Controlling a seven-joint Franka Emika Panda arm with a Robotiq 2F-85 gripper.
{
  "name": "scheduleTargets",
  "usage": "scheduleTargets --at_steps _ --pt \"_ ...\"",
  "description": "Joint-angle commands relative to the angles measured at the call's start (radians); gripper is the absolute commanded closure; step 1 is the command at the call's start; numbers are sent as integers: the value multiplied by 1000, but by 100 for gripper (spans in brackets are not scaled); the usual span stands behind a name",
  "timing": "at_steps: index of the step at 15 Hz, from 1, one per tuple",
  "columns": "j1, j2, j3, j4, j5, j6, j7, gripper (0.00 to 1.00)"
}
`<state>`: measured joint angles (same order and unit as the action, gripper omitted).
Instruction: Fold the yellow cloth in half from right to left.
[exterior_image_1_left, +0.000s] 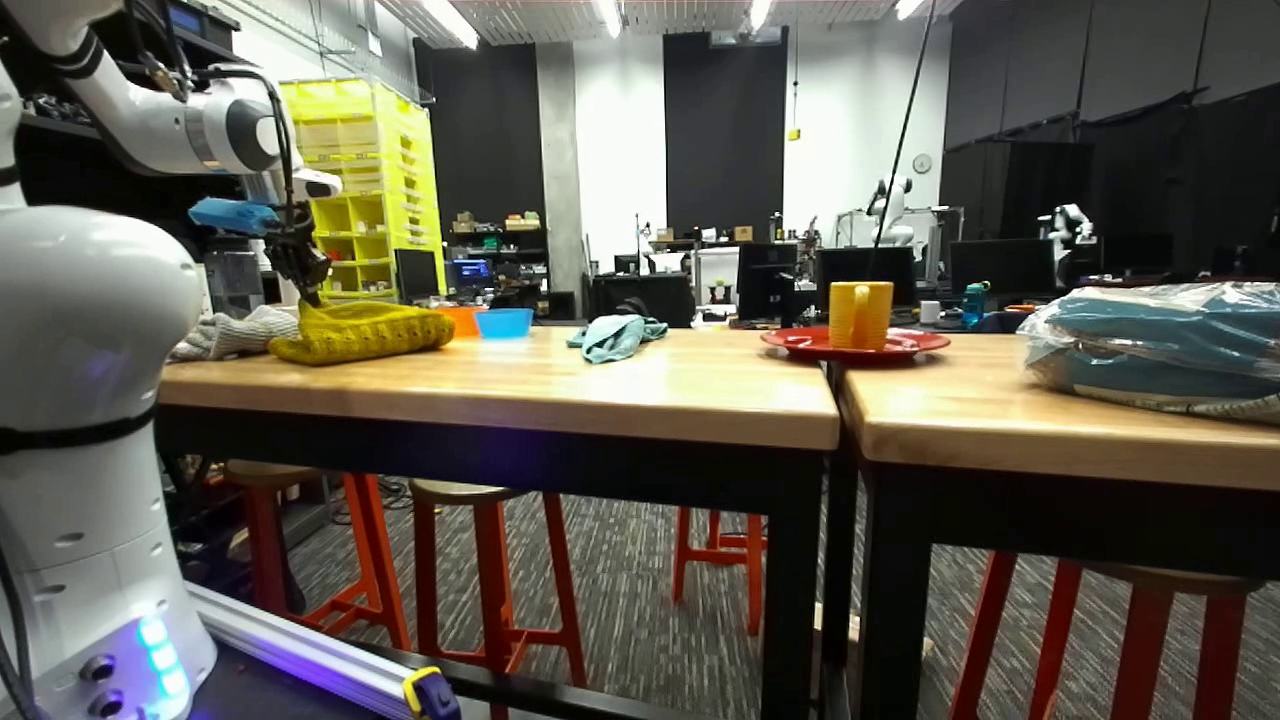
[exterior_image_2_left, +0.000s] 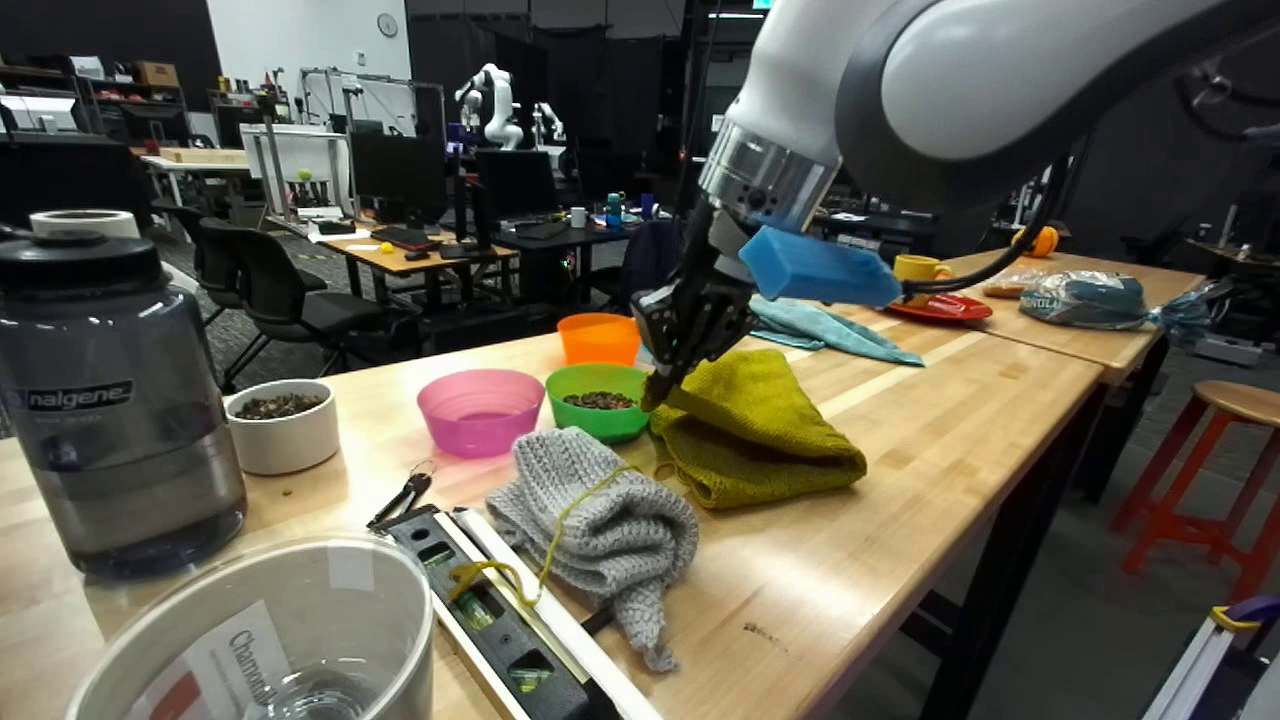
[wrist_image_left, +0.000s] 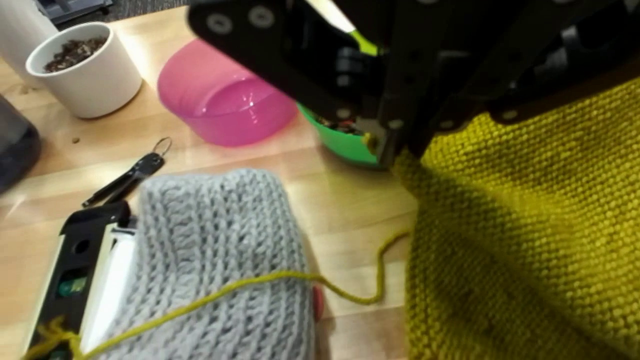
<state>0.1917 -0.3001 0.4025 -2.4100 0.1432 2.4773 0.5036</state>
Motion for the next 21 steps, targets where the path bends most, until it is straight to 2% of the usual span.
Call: scheduleTargets --at_steps 1,9,10,11,13,21 --pt "58 41 -15 27 65 -12 -14 99" --pt "113 31 -21 3 170 -53 -22 99" --pt "113 31 -23 2 172 -57 -26 71" --pt "110 26 -25 0 169 -63 -25 70" --pt "101 7 -30 -5 149 -69 -23 60" --pt "91 -107 -96 -44 165 -116 -77 6"
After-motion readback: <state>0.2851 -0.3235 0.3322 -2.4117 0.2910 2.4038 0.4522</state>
